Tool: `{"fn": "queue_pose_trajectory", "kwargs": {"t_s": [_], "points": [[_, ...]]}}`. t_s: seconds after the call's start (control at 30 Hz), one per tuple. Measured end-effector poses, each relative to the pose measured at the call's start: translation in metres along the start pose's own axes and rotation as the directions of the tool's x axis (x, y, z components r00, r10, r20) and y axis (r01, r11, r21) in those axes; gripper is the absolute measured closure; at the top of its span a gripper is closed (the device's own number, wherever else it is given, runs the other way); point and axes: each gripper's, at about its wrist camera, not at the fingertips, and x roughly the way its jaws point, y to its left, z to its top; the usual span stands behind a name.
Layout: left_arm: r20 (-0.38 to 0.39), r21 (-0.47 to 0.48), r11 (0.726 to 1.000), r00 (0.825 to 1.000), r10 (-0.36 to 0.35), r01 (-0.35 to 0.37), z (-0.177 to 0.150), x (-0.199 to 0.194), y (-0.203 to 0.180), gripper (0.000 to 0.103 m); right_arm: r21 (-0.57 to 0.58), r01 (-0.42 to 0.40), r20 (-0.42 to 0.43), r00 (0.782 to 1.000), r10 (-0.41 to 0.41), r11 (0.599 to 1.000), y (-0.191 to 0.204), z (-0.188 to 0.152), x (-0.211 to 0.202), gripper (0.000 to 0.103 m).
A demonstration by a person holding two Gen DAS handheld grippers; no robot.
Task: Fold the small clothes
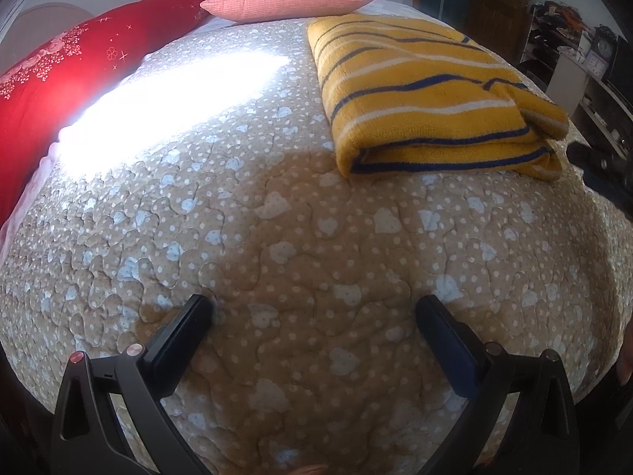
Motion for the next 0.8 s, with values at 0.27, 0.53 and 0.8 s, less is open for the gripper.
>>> {"fn": "queue_pose_trajectory", "kwargs": {"t_s": [0.27, 0.53, 0.8], "points": [[0.003, -0.020, 1.000, 1.000, 0.011, -0.011, -0.001, 0.002, -0.003, 0.000, -0.260, 0.213, 0.058, 0.977, -0.204, 0.942, 0.030, -0.039, 0.012, 0.030], [0.024, -0.019, 1.000, 1.000, 0.006, -0.006, 0.000, 0.002, 0.001, 0.000, -0.185, 0.165, 0.032, 0.986, -0.162, 0.969, 0.016, -0.033, 0.021, 0.019], [0.014, -0.023, 1.000, 1.000, 0.001, 0.000, -0.001, 0.002, 0.003, 0.000, -0.188, 0.173, 0.040, 0.985, -0.169, 0.967, 0.018, -0.033, 0.025, 0.016]]}}
